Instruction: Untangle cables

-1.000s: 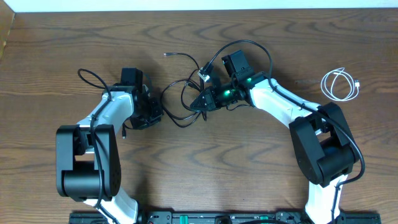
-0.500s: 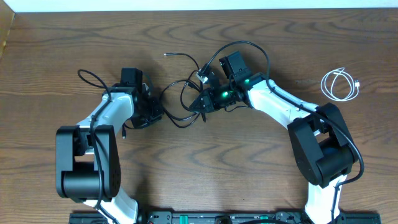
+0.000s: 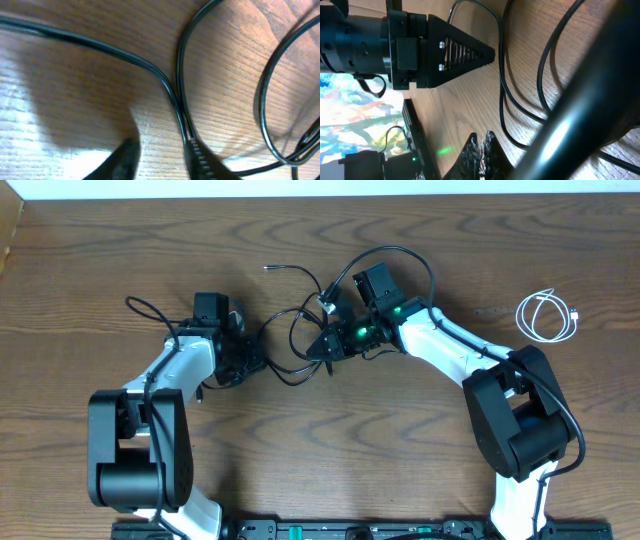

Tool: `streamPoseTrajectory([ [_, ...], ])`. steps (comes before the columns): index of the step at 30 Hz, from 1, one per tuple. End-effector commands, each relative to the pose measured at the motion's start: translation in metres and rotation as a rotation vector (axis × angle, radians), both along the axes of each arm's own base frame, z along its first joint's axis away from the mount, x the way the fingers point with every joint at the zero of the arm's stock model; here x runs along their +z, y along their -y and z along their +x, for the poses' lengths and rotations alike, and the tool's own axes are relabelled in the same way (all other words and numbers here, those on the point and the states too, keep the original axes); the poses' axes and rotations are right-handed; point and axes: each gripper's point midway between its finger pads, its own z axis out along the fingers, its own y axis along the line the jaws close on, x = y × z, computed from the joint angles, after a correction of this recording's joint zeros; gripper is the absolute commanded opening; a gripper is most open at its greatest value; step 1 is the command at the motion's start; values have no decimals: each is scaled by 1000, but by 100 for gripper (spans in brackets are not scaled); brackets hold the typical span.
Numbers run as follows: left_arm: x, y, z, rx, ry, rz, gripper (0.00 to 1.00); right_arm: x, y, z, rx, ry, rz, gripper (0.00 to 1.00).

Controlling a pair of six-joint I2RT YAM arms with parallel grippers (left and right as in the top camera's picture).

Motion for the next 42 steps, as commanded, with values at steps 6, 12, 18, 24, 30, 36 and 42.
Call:
streamPoseTrajectory([
  [6,-32,-13,-29,12,-118,70,63,55,-21,-16,178,84,266,1],
  [12,-31,-13,-25,13,-100,71,64,102,-22,-13,201,225,349,1],
  [18,-33,-26,-21,33,-84,144,61,152,-11,1,117,417,327,1],
  [24,-35,-35,-22,49,-87,195,61,210,5,3,50,605,335,1],
  [30,-39,-35,-24,48,-99,197,60,261,25,0,23,766,391,1],
  [36,-49,-46,-30,81,-137,257,60,311,50,3,-25,941,442,1],
  [42,-53,-47,-33,80,-151,264,60,344,74,5,-73,1071,462,1],
])
